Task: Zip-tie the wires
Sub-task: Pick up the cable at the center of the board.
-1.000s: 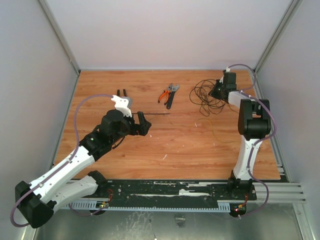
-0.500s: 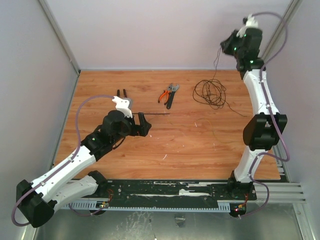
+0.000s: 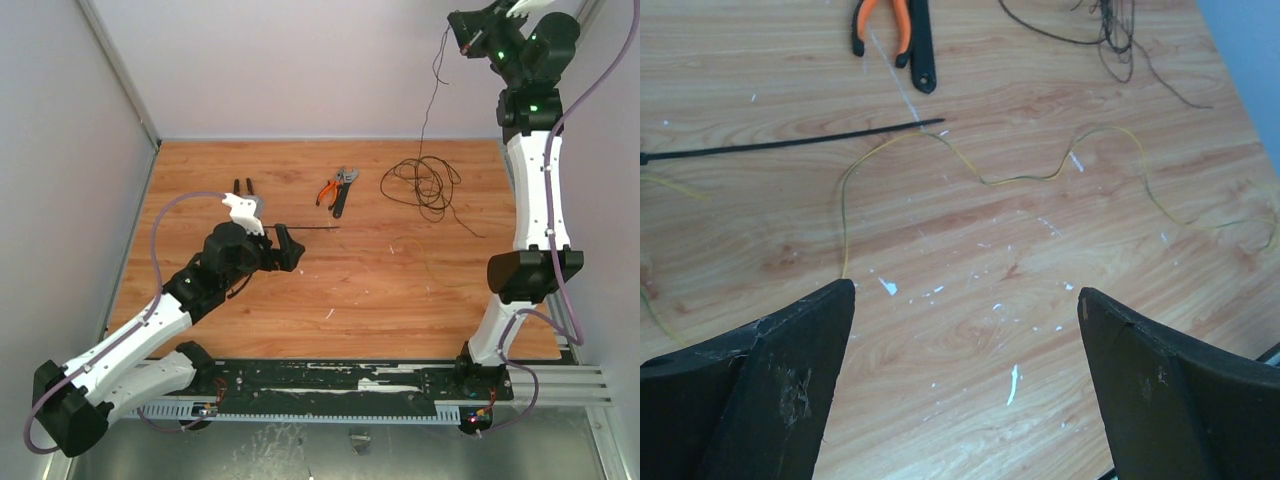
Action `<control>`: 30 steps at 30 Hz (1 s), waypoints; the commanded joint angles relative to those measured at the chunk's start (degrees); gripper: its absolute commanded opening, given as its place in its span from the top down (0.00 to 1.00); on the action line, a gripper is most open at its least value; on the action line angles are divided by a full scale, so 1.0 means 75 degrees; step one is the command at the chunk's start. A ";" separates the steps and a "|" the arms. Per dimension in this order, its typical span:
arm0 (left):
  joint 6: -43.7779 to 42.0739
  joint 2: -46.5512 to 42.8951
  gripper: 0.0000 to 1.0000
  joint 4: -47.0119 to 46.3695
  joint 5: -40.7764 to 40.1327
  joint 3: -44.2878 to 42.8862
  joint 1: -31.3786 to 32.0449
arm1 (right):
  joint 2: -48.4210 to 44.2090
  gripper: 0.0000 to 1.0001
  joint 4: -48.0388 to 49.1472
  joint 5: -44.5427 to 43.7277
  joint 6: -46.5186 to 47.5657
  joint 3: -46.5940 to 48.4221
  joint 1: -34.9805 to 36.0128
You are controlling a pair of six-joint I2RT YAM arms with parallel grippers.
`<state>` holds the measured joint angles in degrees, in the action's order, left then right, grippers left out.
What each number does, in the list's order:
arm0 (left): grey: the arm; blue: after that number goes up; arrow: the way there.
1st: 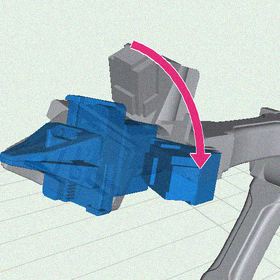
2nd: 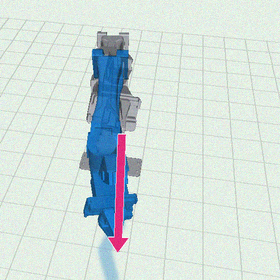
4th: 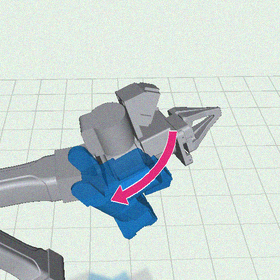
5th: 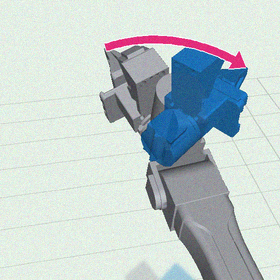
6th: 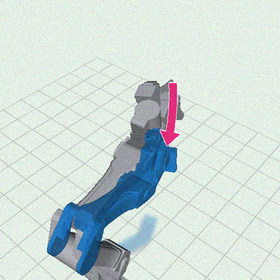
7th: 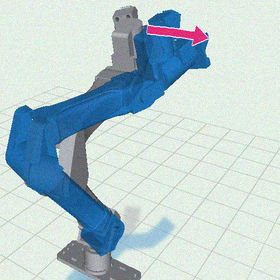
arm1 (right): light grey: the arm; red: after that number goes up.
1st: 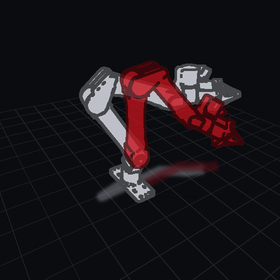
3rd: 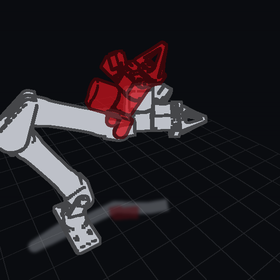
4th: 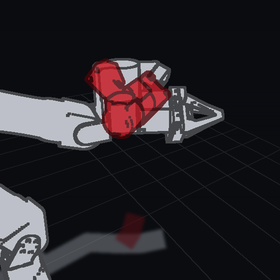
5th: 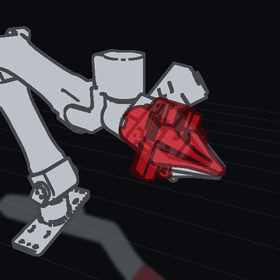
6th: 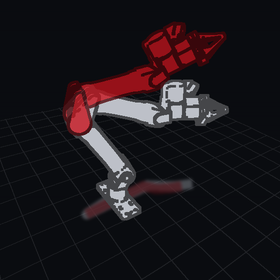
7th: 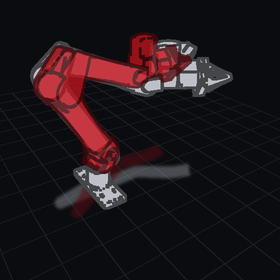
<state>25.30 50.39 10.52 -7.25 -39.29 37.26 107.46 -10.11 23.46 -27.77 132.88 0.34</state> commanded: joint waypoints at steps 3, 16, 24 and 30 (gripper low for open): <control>0.0190 0.0194 0.02 -0.1836 0.0556 0.0279 -0.0057 | -0.0869 1.00 0.1428 0.0954 -0.0932 -0.0114 -0.0069; -0.0047 0.3233 0.02 -0.4540 0.1623 -0.1052 -0.0043 | -0.1500 1.00 0.2470 0.1414 -0.2361 0.0495 -0.0950; 0.0323 0.5522 0.01 -0.6257 0.2404 -0.2781 0.0150 | -0.1740 1.00 0.2292 0.1724 -0.2376 -0.0115 -0.1149; 0.0216 0.6105 0.02 -0.6383 0.2326 -0.3647 0.0375 | -0.1800 1.00 0.1970 0.1726 -0.2338 -0.0225 -0.1206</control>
<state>27.27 95.74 -31.83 8.97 -63.51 39.09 94.83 5.87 35.31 -44.82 131.68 -8.10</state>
